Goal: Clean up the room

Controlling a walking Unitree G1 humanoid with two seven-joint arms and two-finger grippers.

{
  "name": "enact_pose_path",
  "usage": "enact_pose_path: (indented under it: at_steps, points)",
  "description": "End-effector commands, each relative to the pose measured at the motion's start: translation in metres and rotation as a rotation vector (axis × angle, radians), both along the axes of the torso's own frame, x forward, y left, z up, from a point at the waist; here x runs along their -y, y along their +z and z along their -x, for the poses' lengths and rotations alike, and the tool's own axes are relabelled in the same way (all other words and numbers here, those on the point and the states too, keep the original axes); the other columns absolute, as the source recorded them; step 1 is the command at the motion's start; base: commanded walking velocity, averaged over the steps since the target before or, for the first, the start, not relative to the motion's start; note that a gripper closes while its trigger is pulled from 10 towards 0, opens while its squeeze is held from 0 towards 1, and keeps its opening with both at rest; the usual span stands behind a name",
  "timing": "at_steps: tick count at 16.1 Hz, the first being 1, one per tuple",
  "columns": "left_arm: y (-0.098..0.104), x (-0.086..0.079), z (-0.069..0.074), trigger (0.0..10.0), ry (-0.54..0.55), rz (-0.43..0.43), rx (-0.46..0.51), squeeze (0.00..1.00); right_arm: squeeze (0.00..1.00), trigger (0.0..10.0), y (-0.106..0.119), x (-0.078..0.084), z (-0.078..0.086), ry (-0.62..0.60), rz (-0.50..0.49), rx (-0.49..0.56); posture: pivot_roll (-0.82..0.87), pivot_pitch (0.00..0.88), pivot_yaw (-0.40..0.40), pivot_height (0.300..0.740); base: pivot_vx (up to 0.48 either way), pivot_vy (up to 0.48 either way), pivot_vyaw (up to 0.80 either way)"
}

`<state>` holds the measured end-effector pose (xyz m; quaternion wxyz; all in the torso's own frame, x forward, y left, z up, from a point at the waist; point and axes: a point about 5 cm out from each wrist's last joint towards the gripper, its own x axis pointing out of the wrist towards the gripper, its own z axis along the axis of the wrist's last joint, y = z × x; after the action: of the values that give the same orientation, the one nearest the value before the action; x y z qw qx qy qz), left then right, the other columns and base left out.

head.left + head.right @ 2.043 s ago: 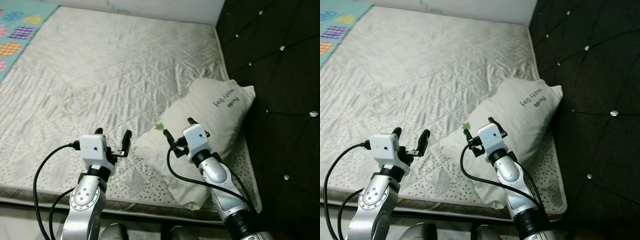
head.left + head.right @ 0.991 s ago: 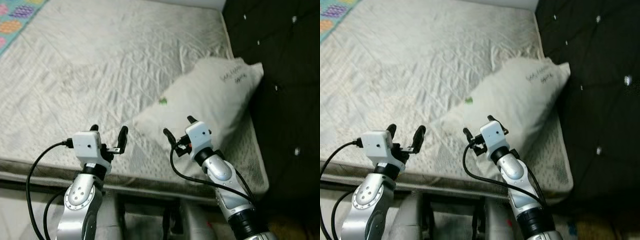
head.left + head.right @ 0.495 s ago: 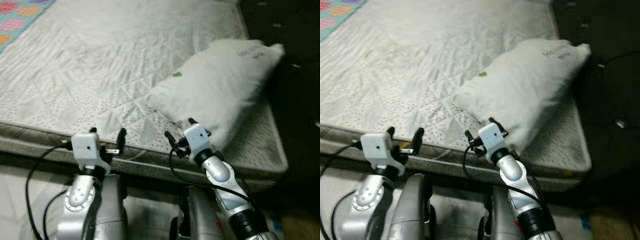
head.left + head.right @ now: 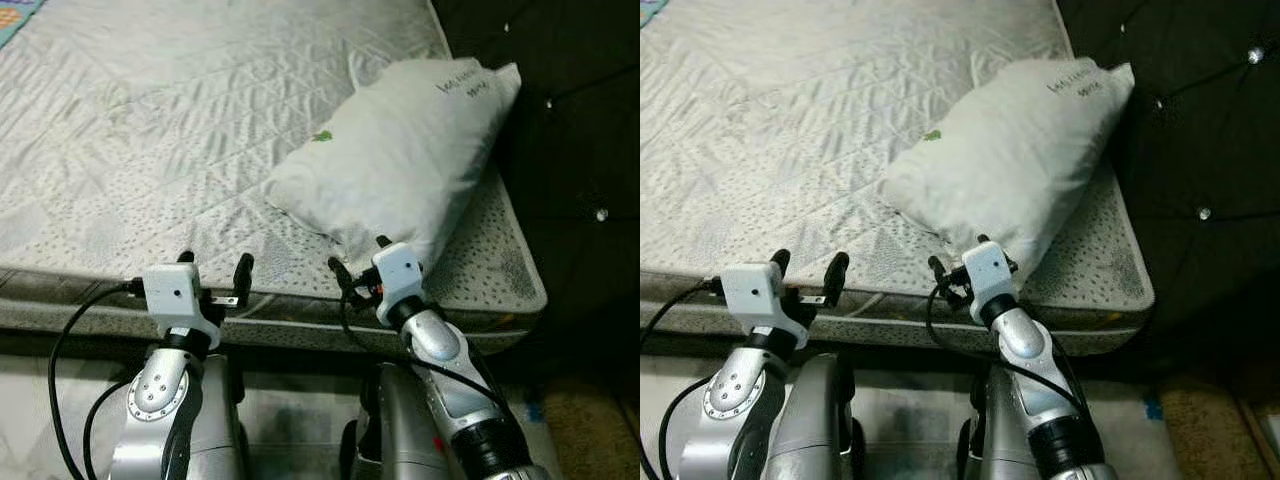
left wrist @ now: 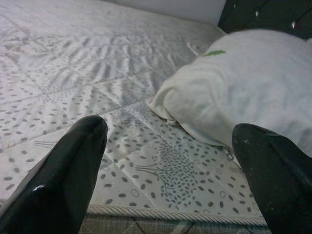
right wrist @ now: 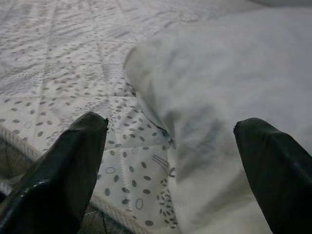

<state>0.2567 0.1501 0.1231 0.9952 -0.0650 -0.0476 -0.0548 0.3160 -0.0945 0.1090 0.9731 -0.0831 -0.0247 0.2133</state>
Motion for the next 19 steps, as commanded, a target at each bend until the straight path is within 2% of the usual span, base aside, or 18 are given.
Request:
enact_pose_path:
  at_steps: [1,5,10,13,19]
  points:
    - [0.002,0.004,0.001,10.0,-0.018,-0.002,0.007,0.0,0.0,10.0,0.0,0.009,-0.001,-0.035,-0.01,-0.008,0.1,0.241,-0.079,0.582,0.0,0.0,-0.68]
    - [0.003,0.004,0.0,10.0,-0.02,0.001,0.009,0.0,0.0,10.0,0.001,0.01,-0.001,-0.044,-0.011,-0.012,0.1,0.251,-0.08,0.582,0.0,0.0,-0.68]
    - [0.002,0.005,0.0,10.0,-0.022,0.001,0.008,0.0,0.0,10.0,0.002,0.009,0.0,-0.031,-0.015,-0.005,0.1,0.252,-0.078,0.582,0.0,0.0,0.0]
    - [0.002,0.005,0.0,10.0,-0.018,-0.001,0.004,0.0,0.0,10.0,0.0,0.005,0.002,0.016,-0.008,-0.023,0.1,0.253,-0.077,0.582,0.0,0.0,0.0]
    - [0.003,0.003,0.0,10.0,-0.007,-0.006,0.003,0.0,0.0,10.0,-0.001,-0.002,0.006,0.079,0.004,-0.023,0.1,0.259,-0.075,0.523,0.0,0.0,0.0]
